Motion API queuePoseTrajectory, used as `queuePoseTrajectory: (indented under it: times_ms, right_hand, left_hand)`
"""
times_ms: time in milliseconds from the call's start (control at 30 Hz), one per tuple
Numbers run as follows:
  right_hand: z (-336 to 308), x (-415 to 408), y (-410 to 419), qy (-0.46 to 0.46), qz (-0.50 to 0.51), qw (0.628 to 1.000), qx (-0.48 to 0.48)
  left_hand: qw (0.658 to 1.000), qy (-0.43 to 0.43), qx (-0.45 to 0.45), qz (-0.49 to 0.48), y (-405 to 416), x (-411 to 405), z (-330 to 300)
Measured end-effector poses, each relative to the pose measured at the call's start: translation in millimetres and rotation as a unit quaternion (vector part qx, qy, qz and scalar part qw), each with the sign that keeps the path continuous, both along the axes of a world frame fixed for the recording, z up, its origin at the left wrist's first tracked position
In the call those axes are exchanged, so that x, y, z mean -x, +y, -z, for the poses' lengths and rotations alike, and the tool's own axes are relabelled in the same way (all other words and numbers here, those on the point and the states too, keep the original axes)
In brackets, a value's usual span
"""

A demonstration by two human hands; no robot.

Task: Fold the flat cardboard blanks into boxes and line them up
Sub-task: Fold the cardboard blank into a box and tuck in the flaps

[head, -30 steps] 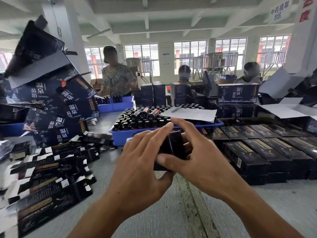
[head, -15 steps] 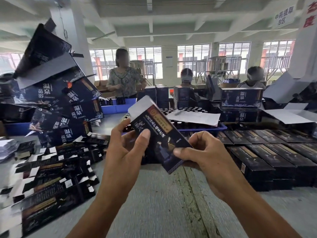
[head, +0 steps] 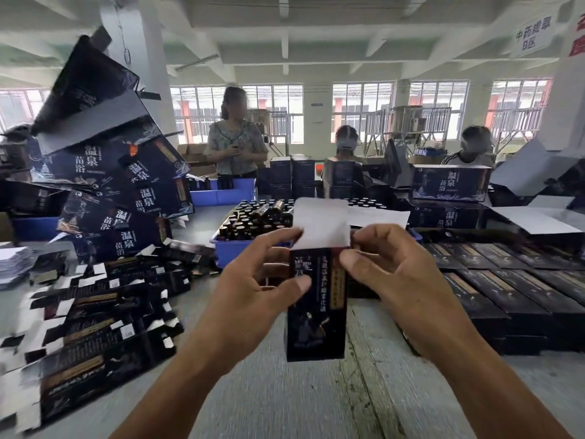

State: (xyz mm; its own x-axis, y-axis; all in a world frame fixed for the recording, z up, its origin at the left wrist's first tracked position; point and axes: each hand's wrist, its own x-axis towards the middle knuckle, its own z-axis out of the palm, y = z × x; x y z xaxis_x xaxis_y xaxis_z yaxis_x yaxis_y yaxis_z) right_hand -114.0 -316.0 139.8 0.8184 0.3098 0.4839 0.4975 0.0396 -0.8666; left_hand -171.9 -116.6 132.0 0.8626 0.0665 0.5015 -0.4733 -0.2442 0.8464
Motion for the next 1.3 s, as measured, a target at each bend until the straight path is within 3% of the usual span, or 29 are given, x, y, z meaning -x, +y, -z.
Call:
queuePoseTrajectory:
  times_ms: [167,400,567,1033,1300]
  right_hand:
    - [-1.2,0.9,-3.3,-0.035,-0.016,0.999,-0.024]
    - [-0.4,0.8,-4.3,-0.039,-0.010,0.999,-0.036]
    - [-1.9,0.8,-6.6,-0.050,0.001,0.999,0.000]
    - [-4.4,-0.7,-10.3,-0.043,-0.054,0.997,-0.025]
    - [-4.6,3.2,-5.7,-0.028,-0.008,0.999,-0.046]
  left_hand:
    - [0.999,0.002,-0.052,0.004,-0.9,-0.4,1.9]
    - [0.998,0.021,-0.024,0.058,1.7,-1.2,2.0]
    - [0.998,0.010,-0.015,0.057,2.3,-1.4,1.4]
    - [0.998,0.005,-0.042,0.054,5.7,2.0,-1.5]
    - [0.998,0.001,-0.046,0.053,3.1,3.7,-2.3]
